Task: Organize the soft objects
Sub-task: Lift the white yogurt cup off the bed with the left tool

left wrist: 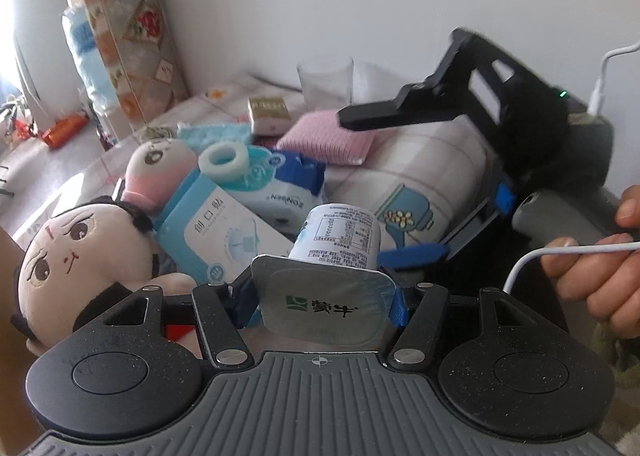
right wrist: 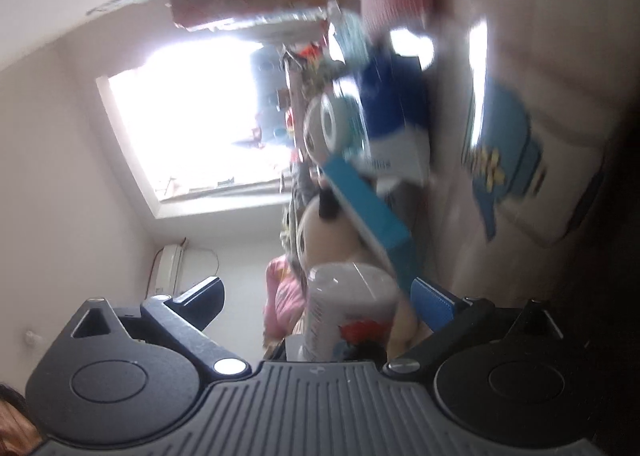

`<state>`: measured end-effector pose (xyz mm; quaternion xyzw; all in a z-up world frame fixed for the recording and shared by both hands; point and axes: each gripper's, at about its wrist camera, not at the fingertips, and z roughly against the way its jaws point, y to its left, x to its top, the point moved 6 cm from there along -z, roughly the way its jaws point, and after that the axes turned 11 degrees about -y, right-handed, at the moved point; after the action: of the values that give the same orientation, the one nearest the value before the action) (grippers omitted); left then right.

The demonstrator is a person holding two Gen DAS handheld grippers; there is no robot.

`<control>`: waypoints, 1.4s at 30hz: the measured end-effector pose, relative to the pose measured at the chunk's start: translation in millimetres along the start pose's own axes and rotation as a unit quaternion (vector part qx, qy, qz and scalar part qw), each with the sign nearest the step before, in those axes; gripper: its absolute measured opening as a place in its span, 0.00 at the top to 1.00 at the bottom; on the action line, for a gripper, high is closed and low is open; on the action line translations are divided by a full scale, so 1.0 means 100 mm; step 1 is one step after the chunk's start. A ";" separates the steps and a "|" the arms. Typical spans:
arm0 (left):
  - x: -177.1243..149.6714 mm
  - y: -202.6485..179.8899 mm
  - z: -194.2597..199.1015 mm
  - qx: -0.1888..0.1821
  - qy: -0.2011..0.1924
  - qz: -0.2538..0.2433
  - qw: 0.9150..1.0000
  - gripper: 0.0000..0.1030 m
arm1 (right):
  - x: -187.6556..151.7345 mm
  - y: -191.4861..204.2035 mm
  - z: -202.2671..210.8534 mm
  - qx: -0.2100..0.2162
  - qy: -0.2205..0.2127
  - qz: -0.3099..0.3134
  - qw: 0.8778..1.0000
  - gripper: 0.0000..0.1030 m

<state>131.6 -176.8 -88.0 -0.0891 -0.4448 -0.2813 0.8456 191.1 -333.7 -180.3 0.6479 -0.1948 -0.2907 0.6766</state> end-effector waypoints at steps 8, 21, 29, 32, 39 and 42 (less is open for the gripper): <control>0.10 0.03 -0.27 -0.062 0.124 -0.003 0.990 0.41 | 0.03 -0.03 0.06 -0.021 -0.020 0.047 0.998 0.01; 0.23 -0.11 -0.49 -0.041 0.162 -0.064 0.984 0.39 | 0.07 0.08 0.08 -0.019 -0.043 0.098 0.994 0.00; 0.15 -0.21 -0.42 0.002 0.093 -0.086 0.992 0.36 | 0.12 0.10 0.01 -0.027 -0.050 0.097 0.994 0.00; 0.11 -0.23 -0.38 0.014 0.071 -0.085 0.994 0.35 | 0.12 0.09 0.01 -0.031 -0.050 0.094 0.994 0.00; 0.07 -0.20 -0.34 0.035 0.030 -0.063 0.997 0.33 | 0.15 0.13 0.06 -0.034 -0.057 0.103 0.992 0.00; 0.05 -0.21 -0.34 0.045 0.007 -0.058 0.997 0.33 | 0.14 0.14 0.06 -0.039 -0.059 0.107 0.992 0.00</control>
<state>145.8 -209.8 -105.8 -0.0228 -0.4553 -0.3105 0.8341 200.0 -347.5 -167.8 0.5783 -0.2912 -0.2616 0.7158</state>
